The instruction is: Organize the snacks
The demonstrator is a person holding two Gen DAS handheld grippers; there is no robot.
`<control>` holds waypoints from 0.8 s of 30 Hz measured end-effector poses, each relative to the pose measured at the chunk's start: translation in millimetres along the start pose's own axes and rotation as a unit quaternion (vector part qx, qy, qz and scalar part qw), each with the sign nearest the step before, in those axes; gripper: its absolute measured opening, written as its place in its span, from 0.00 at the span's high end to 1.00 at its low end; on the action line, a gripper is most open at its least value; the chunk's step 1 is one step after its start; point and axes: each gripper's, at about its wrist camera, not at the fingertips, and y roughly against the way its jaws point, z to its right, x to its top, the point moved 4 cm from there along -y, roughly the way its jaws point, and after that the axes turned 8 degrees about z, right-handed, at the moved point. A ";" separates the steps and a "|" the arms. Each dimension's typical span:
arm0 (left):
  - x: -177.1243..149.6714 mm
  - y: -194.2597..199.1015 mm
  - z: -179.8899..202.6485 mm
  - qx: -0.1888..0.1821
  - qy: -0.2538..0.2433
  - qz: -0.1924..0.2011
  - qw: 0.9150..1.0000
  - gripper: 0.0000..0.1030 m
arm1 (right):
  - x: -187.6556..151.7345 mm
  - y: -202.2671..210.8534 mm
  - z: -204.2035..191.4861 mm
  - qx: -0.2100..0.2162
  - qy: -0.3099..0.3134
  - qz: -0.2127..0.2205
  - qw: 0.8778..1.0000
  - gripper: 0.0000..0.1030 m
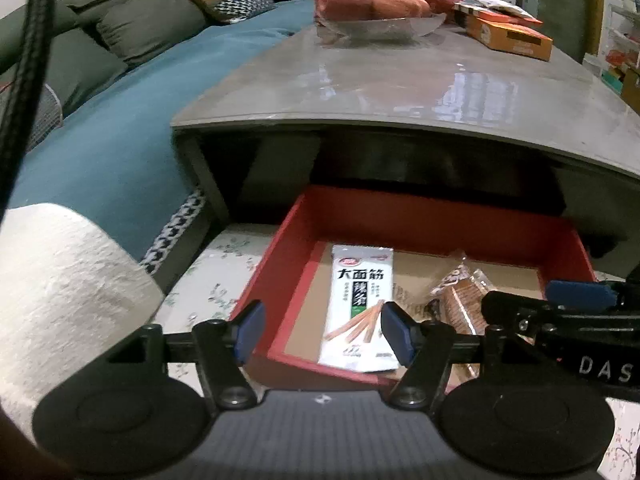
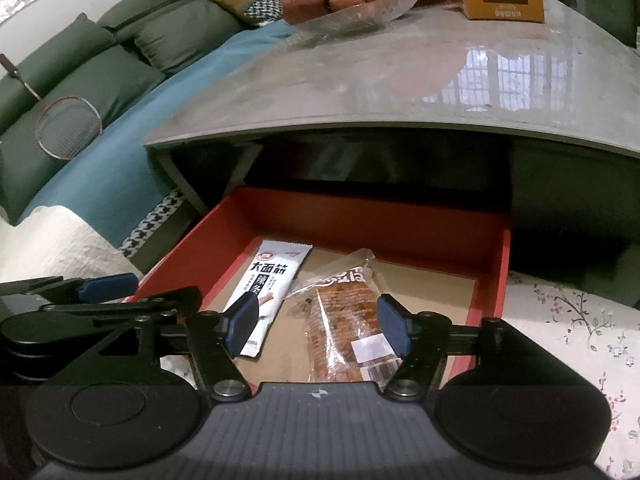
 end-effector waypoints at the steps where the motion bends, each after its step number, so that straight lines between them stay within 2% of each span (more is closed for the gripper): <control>1: -1.3 2.7 -2.6 0.001 0.002 0.000 1.000 0.44 | -0.4 1.2 -0.6 -0.001 -0.003 0.002 1.000 0.28; 6: -10.5 18.7 -16.2 0.010 0.007 0.000 1.000 0.42 | -6.6 8.0 -7.4 0.000 0.008 -0.002 1.000 0.25; 12: -32.7 40.3 -26.9 0.000 0.017 -0.010 1.000 0.40 | -15.4 17.2 -18.2 0.007 0.021 -0.006 1.000 0.22; 17: -62.8 44.9 -28.4 -0.020 0.020 -0.042 0.999 0.38 | -22.2 27.7 -19.6 0.021 0.005 -0.018 1.000 0.21; 24: -91.8 26.9 -10.2 -0.032 -0.017 -0.085 0.996 0.38 | -28.9 45.9 -17.6 0.027 -0.001 -0.017 0.999 0.20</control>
